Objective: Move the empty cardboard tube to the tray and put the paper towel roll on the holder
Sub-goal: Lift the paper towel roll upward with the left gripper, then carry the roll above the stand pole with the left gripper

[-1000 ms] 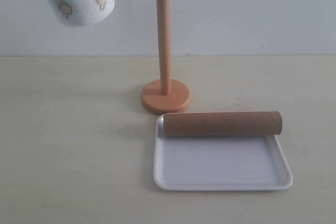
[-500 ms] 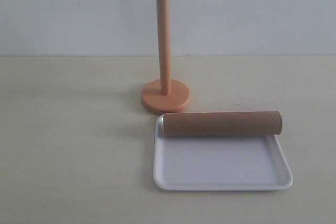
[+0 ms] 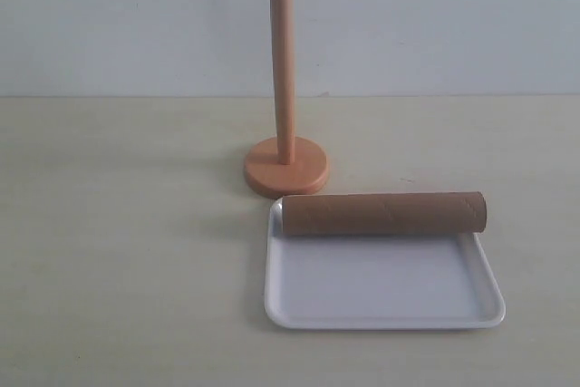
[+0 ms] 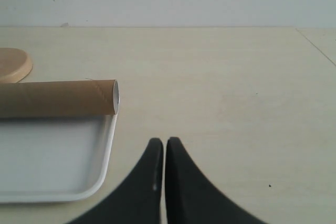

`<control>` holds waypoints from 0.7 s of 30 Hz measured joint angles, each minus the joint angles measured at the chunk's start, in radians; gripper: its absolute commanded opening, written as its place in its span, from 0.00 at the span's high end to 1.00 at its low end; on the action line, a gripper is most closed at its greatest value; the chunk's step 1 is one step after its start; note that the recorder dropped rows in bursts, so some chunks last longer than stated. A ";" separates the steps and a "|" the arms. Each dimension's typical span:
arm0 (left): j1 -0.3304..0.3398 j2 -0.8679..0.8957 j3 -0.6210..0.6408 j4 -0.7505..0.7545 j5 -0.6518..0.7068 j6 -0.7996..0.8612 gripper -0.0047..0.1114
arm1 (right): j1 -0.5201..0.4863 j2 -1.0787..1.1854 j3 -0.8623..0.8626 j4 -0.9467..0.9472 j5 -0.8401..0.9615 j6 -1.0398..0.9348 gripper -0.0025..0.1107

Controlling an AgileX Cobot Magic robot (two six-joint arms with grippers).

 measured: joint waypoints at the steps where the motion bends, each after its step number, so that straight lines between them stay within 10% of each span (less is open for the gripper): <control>1: 0.000 0.000 0.000 0.000 0.000 -0.001 0.92 | 0.000 0.000 0.000 0.000 0.000 0.000 0.97; 21: -0.006 0.000 -0.001 0.122 0.049 -0.071 0.92 | 0.000 0.000 0.000 0.000 0.000 0.000 0.97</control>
